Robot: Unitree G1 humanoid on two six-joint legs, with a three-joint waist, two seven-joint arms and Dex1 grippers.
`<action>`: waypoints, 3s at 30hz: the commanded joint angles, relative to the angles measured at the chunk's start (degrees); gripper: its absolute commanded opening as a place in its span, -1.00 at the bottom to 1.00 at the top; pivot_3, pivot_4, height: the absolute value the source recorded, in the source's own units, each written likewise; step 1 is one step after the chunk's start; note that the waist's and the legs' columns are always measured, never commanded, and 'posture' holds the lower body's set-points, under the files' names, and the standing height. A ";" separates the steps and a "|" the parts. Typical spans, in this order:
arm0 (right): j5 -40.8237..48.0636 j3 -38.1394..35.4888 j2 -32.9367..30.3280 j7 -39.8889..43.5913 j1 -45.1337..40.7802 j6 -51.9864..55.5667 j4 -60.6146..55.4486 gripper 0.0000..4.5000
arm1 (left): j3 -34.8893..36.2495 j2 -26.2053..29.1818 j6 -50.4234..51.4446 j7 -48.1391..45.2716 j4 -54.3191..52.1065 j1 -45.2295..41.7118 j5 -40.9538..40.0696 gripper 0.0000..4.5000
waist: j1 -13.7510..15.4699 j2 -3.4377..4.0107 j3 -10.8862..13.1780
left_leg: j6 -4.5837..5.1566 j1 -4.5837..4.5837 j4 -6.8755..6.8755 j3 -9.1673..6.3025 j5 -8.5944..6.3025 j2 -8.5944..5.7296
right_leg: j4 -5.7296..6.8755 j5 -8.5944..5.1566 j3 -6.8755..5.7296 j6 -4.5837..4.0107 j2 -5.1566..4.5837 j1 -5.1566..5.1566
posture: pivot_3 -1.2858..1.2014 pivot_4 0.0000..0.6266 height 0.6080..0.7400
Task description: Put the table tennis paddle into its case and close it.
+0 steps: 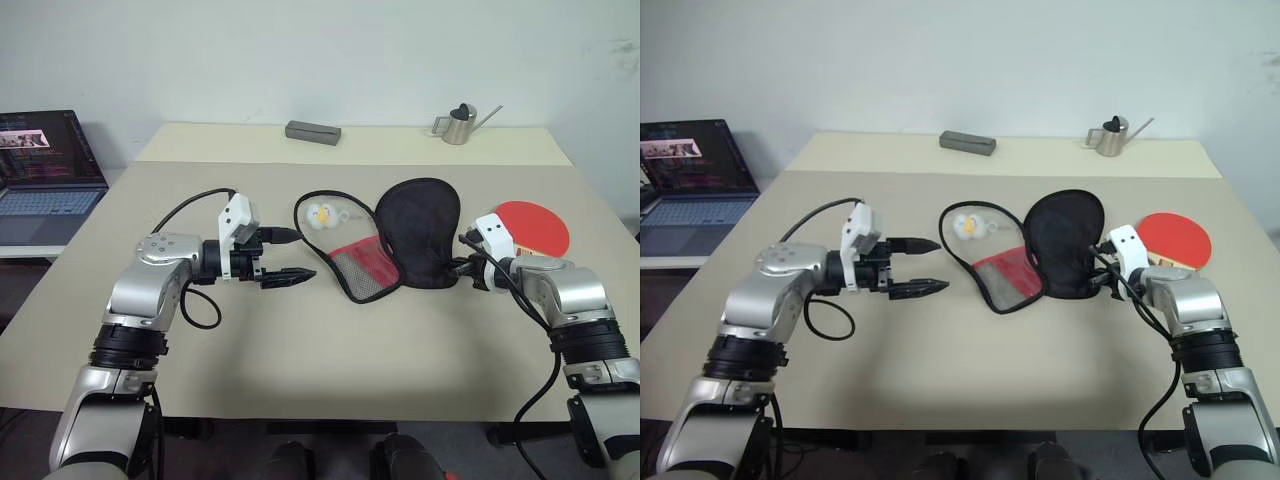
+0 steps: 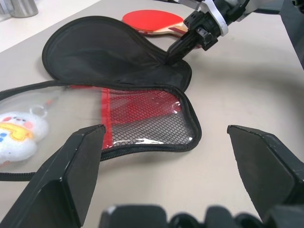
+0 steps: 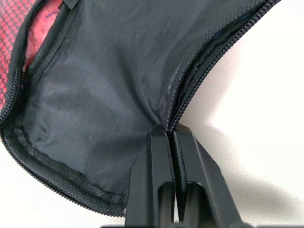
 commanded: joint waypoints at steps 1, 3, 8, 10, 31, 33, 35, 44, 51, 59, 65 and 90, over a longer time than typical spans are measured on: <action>-1.21 -0.29 -1.00 0.21 -1.01 -1.31 -0.54 -0.99 | 0.44 0.22 -1.01 -0.19 -0.48 -1.30 -0.16 1.00 | 0.00 0.00 0.00 | 0.00 0.00 0.00 0.00 0.00 0.00 | 0.00 0.00 0.00 0.00 0.00 0.00 | 0.03 -0.52 1.00; -1.52 -0.98 -0.66 -0.57 -1.21 -1.73 -0.07 -0.99 | 0.41 0.19 -1.08 -0.18 -0.41 -1.35 -0.10 1.00 | 0.00 0.00 0.00 | 0.00 0.00 0.00 0.00 0.00 0.00 | 0.00 0.00 0.00 0.00 0.00 0.00 | 0.03 -0.52 1.00; -3.19 -1.57 -0.92 -2.91 -2.30 -3.39 2.60 -0.55 | 0.32 0.05 -1.29 -0.16 -0.11 -1.59 0.02 1.00 | 0.00 0.00 0.00 | 0.00 0.00 0.00 0.01 0.00 0.00 | 0.00 0.00 0.00 0.00 0.00 0.00 | 0.03 -0.52 1.00; -3.72 -1.62 -1.19 -3.26 -2.73 -4.12 3.46 -0.26 | 0.26 -0.03 -1.46 -0.16 0.05 -1.67 0.07 1.00 | 0.00 0.00 0.00 | 0.00 0.00 0.00 0.00 0.00 0.00 | 0.00 0.00 0.01 0.00 0.00 0.00 | 0.03 -0.52 1.00; 0.36 -17.47 -7.41 -9.43 2.60 3.31 -11.80 0.97 | -0.80 -1.40 -3.76 -1.32 4.47 -4.91 0.74 1.00 | -0.05 0.00 0.00 | 0.00 -0.27 0.01 -0.02 0.00 0.00 | 0.00 0.00 0.02 0.00 0.00 -0.20 | 0.03 -0.52 1.00; 0.87 -18.75 -7.64 -10.01 4.54 4.83 -14.11 0.97 | -0.78 -1.58 -3.91 -1.49 4.76 -5.13 0.88 1.00 | -0.01 0.00 0.00 | 0.00 -0.27 0.02 -0.01 0.00 -0.01 | 0.01 0.00 0.03 0.00 -0.01 -0.21 | 0.03 -0.52 1.00; 1.42 -20.24 -7.45 -10.81 6.29 6.27 -16.09 0.97 | -0.65 -1.65 -4.00 -1.63 5.06 -5.34 0.90 1.00 | 0.00 0.00 0.00 | 0.00 -0.27 0.02 -0.01 0.00 -0.01 | 0.01 0.00 0.03 0.00 -0.01 -0.20 | 0.03 -0.52 1.00; 2.86 -22.44 -5.09 -13.98 9.88 9.26 -21.35 0.97 | -0.24 -1.51 -4.15 -1.42 5.19 -4.95 0.76 1.00 | -0.01 0.00 0.00 | 0.00 -0.27 0.02 -0.02 0.00 0.00 | 0.02 0.00 0.03 0.00 0.00 -0.20 | 0.03 -0.52 1.00; 3.69 -17.74 -5.29 -10.40 11.29 5.84 -22.70 0.97 | 0.33 -1.16 -4.31 -0.92 5.50 -5.16 0.75 1.00 | -0.03 0.00 0.00 | 0.00 -0.26 0.02 -0.02 0.00 0.00 | 0.02 0.00 0.02 0.00 0.01 -0.20 | 0.03 -0.52 1.00; 9.20 -13.65 -5.11 -2.49 10.35 7.79 -25.37 0.97 | 1.06 0.53 -4.61 -1.22 6.35 -5.32 0.99 1.00 | -0.02 0.00 0.00 | 0.00 -0.27 0.03 -0.02 0.00 0.00 | 0.02 0.00 0.00 0.00 0.01 -0.21 | 0.03 -0.52 1.00; 8.79 -6.89 -5.33 1.04 11.51 3.67 -28.57 0.97 | 1.68 1.41 -4.68 -1.07 6.31 -4.86 0.96 1.00 | -0.02 0.00 0.00 | 0.00 -0.28 0.05 -0.06 0.00 0.00 | 0.02 0.00 -0.02 0.00 0.01 -0.20 | 0.03 -0.52 1.00; -8.93 7.13 -9.74 10.03 14.69 -27.64 -23.13 0.97 | 1.65 2.57 -4.16 -2.17 5.08 -3.58 0.62 1.00 | 0.02 0.00 0.00 | 0.00 -0.27 0.09 -0.06 0.00 -0.01 | 0.04 0.00 -0.09 0.00 0.01 -0.21 | 0.03 -0.52 1.00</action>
